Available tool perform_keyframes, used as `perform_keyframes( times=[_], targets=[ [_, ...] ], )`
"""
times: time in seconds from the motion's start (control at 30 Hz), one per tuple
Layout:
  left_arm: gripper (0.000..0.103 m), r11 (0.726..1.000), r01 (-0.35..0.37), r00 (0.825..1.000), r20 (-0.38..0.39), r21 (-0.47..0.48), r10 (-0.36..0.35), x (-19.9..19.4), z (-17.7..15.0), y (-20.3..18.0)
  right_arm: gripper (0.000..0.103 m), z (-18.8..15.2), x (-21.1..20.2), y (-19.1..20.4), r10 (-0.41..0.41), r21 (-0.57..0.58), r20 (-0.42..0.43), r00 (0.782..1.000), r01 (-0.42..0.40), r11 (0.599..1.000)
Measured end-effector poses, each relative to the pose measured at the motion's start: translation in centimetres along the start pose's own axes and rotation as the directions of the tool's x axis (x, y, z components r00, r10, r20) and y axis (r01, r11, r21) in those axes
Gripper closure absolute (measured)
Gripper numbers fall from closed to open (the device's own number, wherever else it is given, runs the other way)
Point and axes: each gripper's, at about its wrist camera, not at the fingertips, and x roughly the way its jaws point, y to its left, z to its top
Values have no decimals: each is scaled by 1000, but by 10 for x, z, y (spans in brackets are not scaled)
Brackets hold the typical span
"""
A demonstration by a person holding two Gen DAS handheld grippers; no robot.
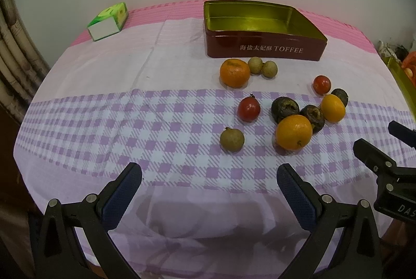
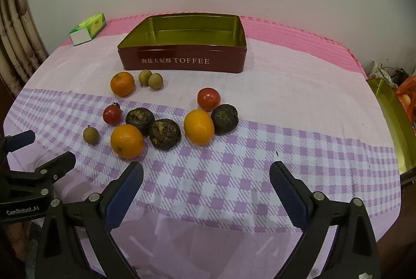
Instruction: Organize fruits
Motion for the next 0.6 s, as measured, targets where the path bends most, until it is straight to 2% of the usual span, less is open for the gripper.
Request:
perform_keyframes(
  times=[0.37, 0.6],
  targets=[
    [0, 1000, -22, 1000, 12, 9, 22, -4, 1, -2, 7, -2, 3, -1, -3, 7, -7, 1000, 3, 1000],
    [0, 1000, -11, 1000, -2, 4, 11, -1, 3, -3, 7, -3, 2, -1, -3, 7, -9, 1000, 3, 1000]
  ],
)
